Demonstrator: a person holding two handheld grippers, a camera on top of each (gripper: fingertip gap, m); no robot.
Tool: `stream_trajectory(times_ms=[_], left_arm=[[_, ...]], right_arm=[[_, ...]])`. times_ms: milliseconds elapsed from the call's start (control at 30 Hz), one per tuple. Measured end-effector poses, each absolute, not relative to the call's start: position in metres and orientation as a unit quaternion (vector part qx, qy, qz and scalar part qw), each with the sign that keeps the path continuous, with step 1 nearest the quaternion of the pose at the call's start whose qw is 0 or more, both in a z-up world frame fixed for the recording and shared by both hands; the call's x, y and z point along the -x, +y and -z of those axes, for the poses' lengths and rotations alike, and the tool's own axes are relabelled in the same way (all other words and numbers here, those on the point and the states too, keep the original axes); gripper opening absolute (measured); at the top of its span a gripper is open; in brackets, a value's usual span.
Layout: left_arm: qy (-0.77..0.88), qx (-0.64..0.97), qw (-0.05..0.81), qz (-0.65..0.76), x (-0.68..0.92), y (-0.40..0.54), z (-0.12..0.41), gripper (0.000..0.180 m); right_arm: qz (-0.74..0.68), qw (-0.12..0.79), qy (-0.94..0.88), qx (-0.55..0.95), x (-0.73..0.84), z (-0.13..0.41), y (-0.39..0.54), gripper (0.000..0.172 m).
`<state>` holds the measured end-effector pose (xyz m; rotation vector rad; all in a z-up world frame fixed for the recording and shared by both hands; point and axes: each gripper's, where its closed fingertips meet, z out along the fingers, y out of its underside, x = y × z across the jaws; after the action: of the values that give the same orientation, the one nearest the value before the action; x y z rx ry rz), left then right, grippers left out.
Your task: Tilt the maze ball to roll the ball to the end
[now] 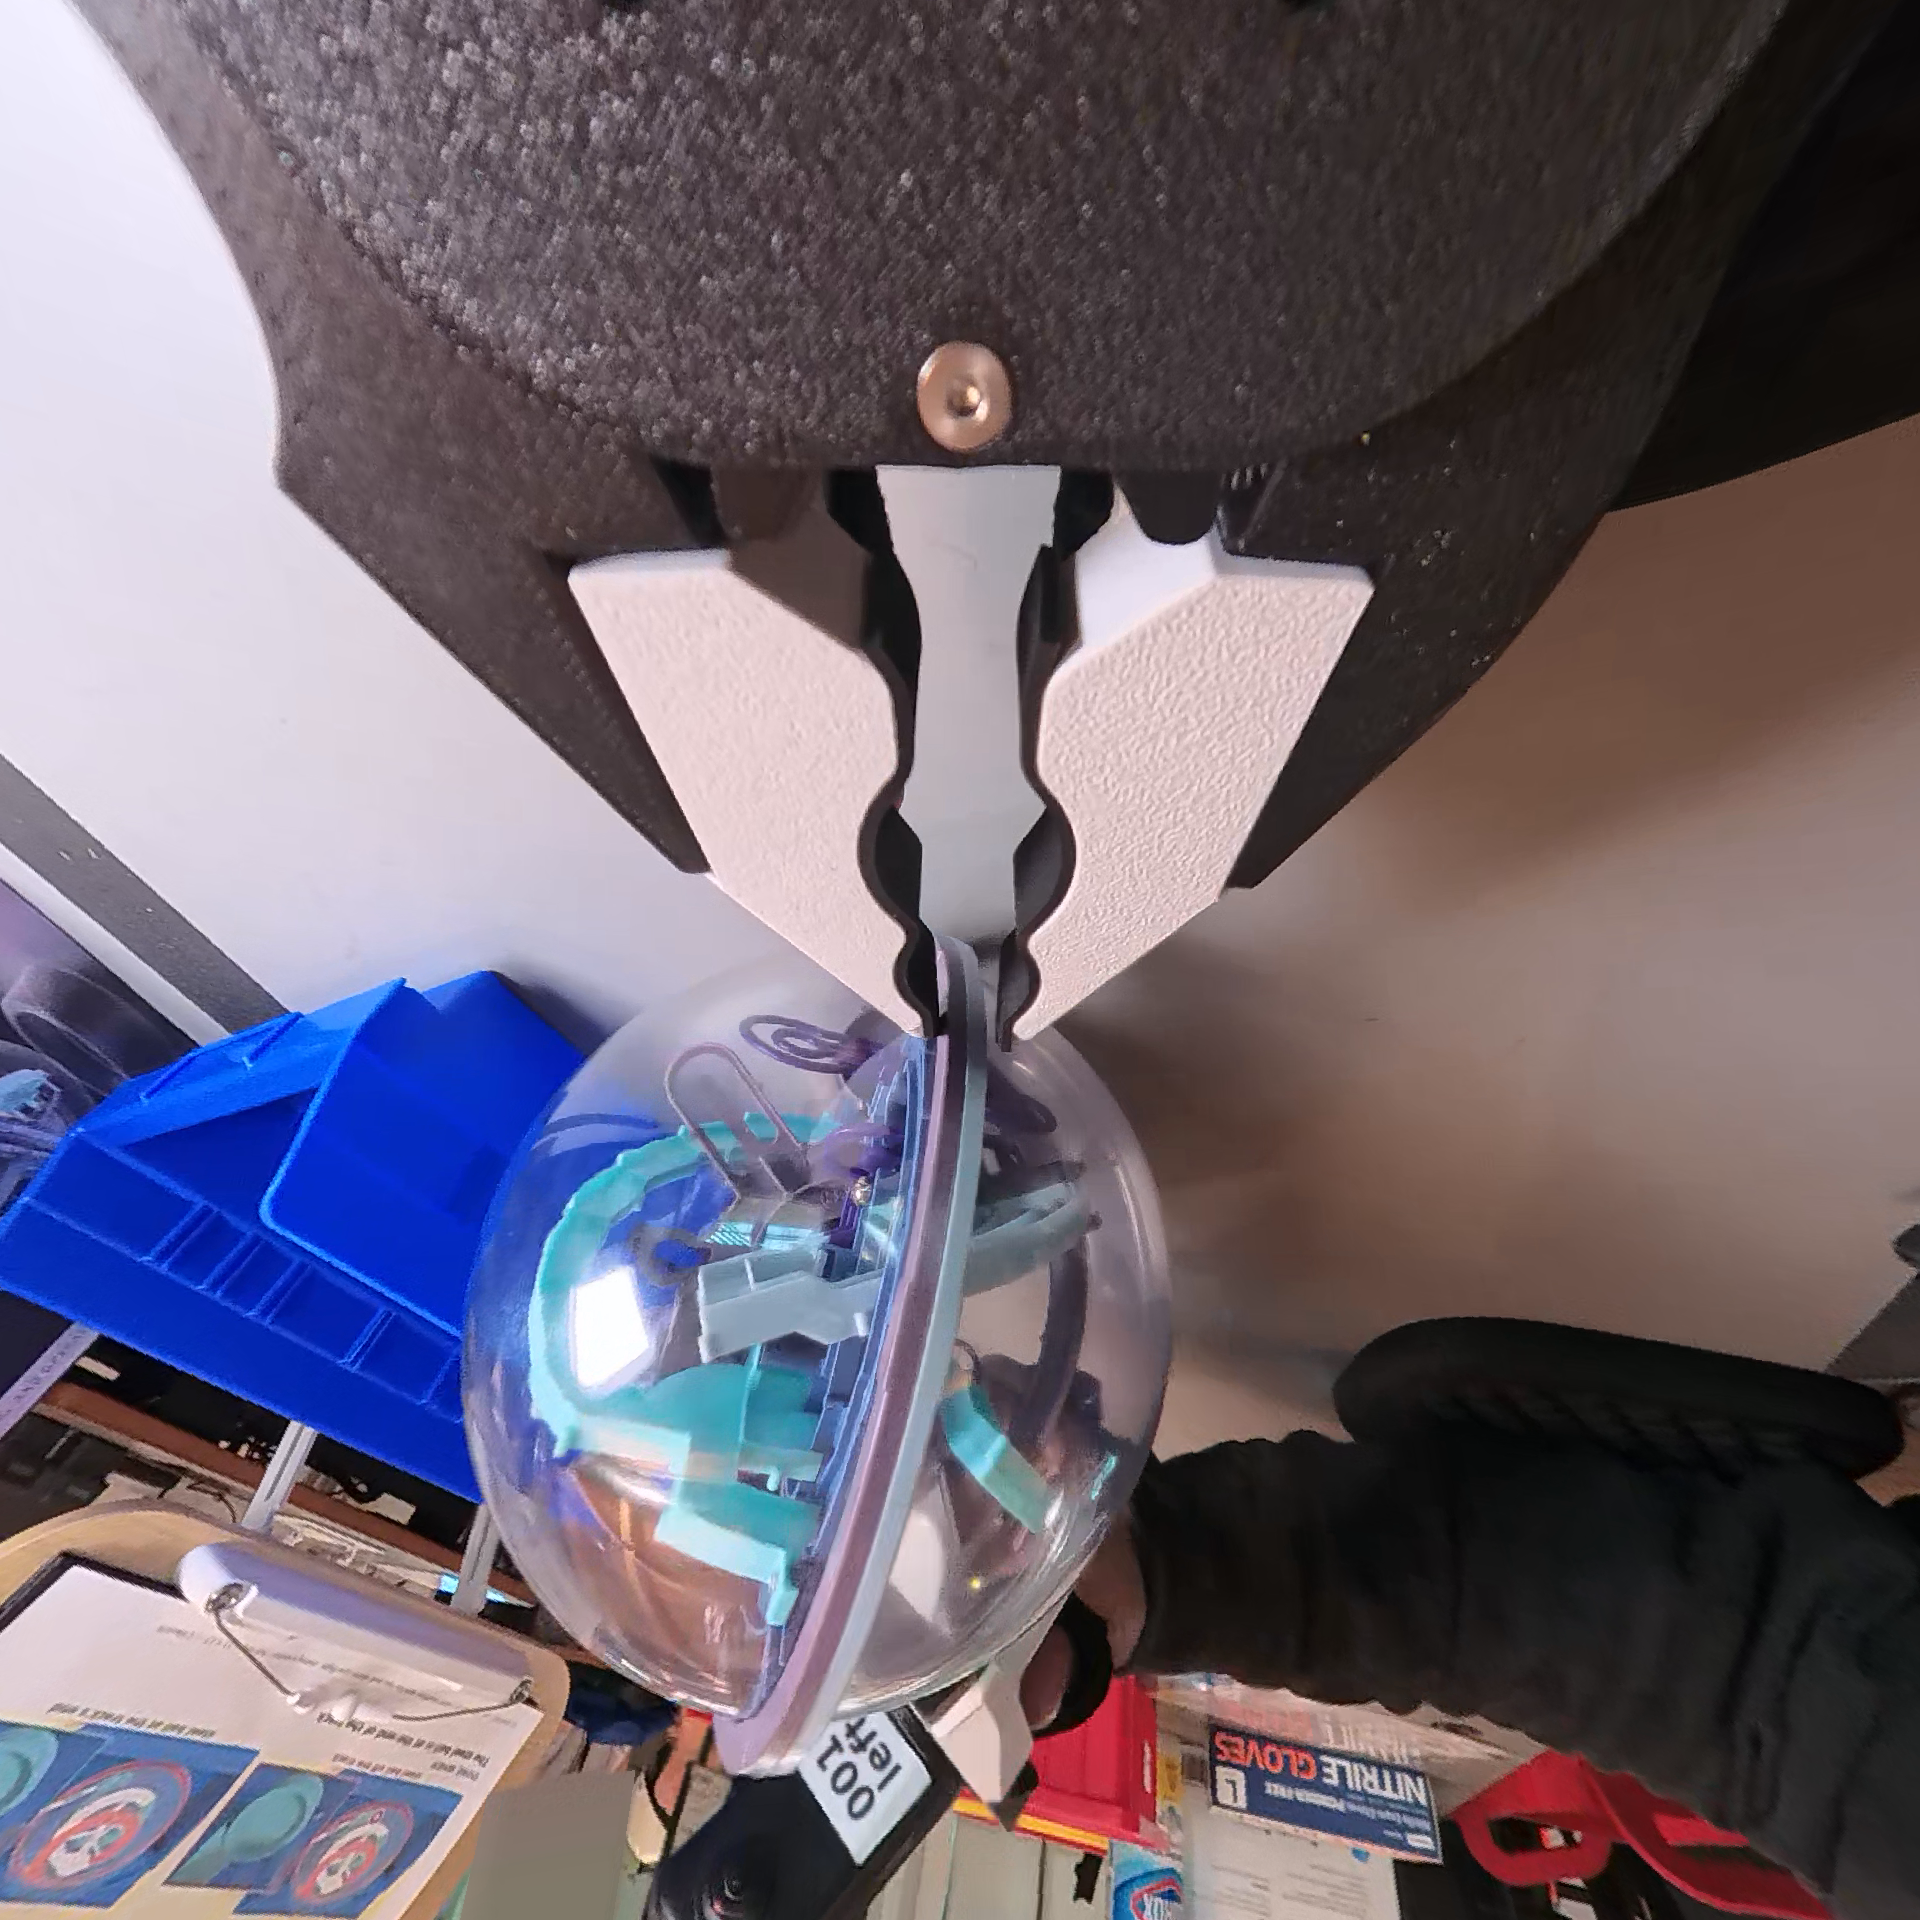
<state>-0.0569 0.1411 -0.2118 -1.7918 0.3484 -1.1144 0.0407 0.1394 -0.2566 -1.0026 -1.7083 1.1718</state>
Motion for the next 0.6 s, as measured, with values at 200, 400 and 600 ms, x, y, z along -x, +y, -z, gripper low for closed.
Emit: stream_trajectory(times_ms=[200, 400, 600], left_arm=[[0.107, 0.736, 0.477, 0.469, 0.06, 0.152, 0.209, 0.124], [0.115, 0.729, 0.487, 0.467, 0.059, 0.15, 0.208, 0.124], [0.18, 0.701, 0.507, 0.468, 0.06, 0.134, 0.208, 0.123]], right_arm=[[-0.465, 0.411, -0.669, 0.409, -0.039, 0.256, 0.144, 0.006], [-0.464, 0.411, -0.674, 0.403, -0.04, 0.256, 0.141, 0.007], [-0.45, 0.42, -0.697, 0.368, -0.039, 0.259, 0.123, 0.007]])
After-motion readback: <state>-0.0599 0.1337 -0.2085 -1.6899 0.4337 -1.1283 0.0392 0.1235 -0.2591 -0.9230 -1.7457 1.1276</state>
